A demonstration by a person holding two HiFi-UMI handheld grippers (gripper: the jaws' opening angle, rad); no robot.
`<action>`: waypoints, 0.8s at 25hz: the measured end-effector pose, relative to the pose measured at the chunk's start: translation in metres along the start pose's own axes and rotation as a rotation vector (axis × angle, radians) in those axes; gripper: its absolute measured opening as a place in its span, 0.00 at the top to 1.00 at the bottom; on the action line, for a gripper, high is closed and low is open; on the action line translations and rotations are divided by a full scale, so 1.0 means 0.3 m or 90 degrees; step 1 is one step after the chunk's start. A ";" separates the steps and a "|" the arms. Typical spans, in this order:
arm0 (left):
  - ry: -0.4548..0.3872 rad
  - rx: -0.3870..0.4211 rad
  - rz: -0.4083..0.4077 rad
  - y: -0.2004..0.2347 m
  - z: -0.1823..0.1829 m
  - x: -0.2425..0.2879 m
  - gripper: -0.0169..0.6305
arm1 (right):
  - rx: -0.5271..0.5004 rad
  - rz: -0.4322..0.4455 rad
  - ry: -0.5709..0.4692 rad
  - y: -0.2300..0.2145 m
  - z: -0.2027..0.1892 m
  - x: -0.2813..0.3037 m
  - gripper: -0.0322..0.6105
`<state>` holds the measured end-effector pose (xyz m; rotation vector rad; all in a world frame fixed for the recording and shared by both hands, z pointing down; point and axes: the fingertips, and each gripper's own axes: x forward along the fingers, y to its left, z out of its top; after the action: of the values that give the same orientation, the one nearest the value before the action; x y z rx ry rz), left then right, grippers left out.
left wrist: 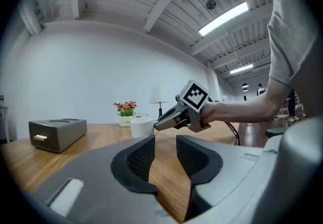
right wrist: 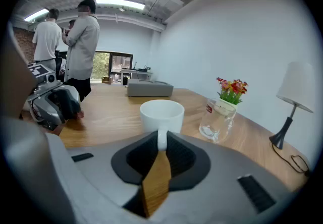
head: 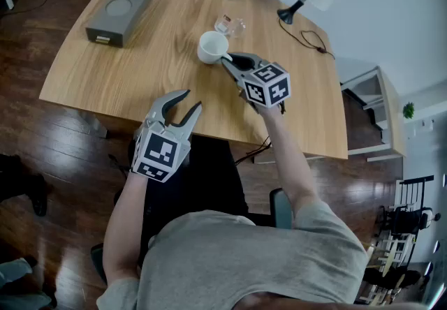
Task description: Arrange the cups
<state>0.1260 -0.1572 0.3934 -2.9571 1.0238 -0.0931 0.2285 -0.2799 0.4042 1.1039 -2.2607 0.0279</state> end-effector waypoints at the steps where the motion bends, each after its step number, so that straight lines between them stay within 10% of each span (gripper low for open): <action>1: 0.004 0.002 -0.003 -0.003 -0.005 -0.005 0.77 | 0.011 0.007 -0.007 0.013 0.008 0.009 0.84; 10: -0.010 -0.039 -0.016 0.001 0.002 -0.026 0.77 | 0.131 0.103 -0.107 0.081 0.184 0.163 0.84; 20: -0.017 -0.060 -0.015 0.009 0.002 -0.024 0.77 | 0.100 0.126 -0.188 -0.001 0.681 0.501 0.84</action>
<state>0.1189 -0.1549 0.3925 -3.0465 1.0170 -0.0056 0.0537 -0.4426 0.3191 1.0131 -2.6651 0.1334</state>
